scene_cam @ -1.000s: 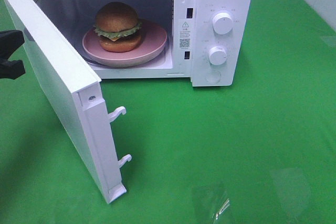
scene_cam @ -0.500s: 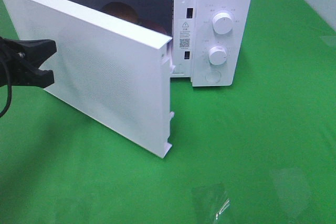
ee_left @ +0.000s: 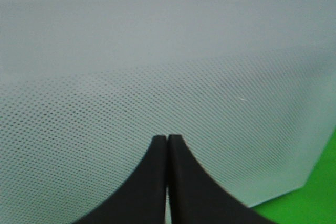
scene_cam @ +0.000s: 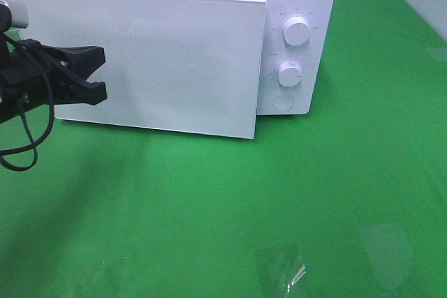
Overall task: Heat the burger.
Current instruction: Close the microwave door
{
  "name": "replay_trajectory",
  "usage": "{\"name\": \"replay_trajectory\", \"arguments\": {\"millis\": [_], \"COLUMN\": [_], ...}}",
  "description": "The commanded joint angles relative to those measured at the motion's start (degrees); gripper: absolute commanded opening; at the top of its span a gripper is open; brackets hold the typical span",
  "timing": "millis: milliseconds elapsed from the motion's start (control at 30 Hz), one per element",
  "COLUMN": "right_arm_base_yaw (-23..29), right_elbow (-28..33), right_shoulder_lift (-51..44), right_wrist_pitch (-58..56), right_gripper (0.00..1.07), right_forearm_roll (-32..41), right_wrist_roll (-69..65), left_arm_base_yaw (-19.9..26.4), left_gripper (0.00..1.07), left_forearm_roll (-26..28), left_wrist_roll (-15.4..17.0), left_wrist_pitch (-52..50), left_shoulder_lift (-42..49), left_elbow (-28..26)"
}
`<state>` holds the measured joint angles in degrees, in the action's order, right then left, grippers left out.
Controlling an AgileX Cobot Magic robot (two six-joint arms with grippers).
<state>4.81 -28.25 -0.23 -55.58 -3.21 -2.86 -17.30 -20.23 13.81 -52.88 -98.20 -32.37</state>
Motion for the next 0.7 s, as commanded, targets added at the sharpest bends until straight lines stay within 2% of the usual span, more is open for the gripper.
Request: {"name": "replay_trajectory", "arguments": {"millis": [33, 233, 467, 700], "right_arm_base_yaw": [-0.17, -0.17, -0.17, -0.17], "right_elbow": [0.11, 0.11, 0.11, 0.11], "right_shoulder_lift": [-1.6, -1.6, -1.6, -1.6], "right_wrist_pitch": [0.52, 0.52, 0.52, 0.52], "right_gripper": [0.76, 0.76, 0.76, 0.76], "right_forearm_roll": [-0.06, -0.06, -0.06, -0.06], "right_wrist_roll": [0.57, 0.57, 0.57, 0.57], "left_arm_base_yaw": [-2.64, -4.87, -8.82, -11.75], "left_gripper": [0.0, 0.0, 0.0, 0.0], "left_forearm_roll": [2.98, 6.47, 11.97, 15.41], "left_wrist_roll": [-2.46, -2.69, -5.67, -5.73], "left_wrist_pitch": [0.17, 2.52, 2.98, 4.58], "left_shoulder_lift": [-1.55, -3.72, -7.62, -11.17], "left_elbow": [-2.69, -6.53, -12.49, -18.62]}}
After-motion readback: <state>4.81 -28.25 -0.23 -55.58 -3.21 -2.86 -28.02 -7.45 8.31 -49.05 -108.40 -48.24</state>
